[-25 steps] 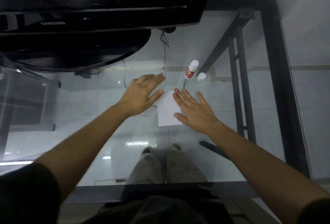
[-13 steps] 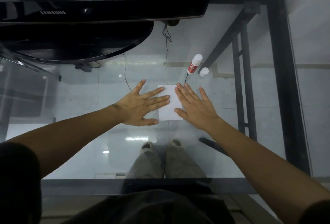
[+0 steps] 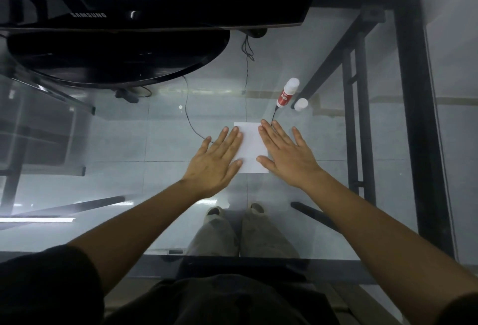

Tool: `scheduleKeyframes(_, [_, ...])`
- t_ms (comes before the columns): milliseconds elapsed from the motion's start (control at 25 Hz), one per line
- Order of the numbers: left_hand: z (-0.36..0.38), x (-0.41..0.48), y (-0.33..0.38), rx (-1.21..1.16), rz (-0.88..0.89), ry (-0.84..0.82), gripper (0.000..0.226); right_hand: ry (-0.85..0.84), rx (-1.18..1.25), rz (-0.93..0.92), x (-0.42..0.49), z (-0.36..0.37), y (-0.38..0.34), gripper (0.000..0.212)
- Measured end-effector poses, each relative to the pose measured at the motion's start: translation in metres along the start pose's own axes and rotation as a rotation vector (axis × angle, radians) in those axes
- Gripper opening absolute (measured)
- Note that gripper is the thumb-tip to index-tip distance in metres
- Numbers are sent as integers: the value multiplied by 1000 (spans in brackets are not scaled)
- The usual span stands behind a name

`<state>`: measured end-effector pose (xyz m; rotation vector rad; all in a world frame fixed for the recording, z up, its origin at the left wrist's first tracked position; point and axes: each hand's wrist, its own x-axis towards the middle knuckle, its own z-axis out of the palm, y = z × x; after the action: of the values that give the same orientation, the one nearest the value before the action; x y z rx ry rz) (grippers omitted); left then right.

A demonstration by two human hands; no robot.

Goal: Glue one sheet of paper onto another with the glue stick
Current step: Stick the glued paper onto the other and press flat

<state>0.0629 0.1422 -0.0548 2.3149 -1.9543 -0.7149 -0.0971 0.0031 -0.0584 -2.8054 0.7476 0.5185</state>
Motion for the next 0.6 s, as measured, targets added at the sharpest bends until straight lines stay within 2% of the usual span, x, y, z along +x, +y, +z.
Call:
scheduleKeyframes(160, [17,5,13,74,-126,59,56,-7,-17,9,0,2,-1,71])
scheduleKeyframes(280, [20,4,12,90,-118,95,56,22,-60,29,-3,0,-2,73])
scheduleKeyframes(400, [22,4,13,94,-109,114,57,76,-3,67,-21,1,-10,64])
scheduleKeyframes(600, [24,5,10,124,-104,108,58,53,-25,-78,-54,20,-50,59])
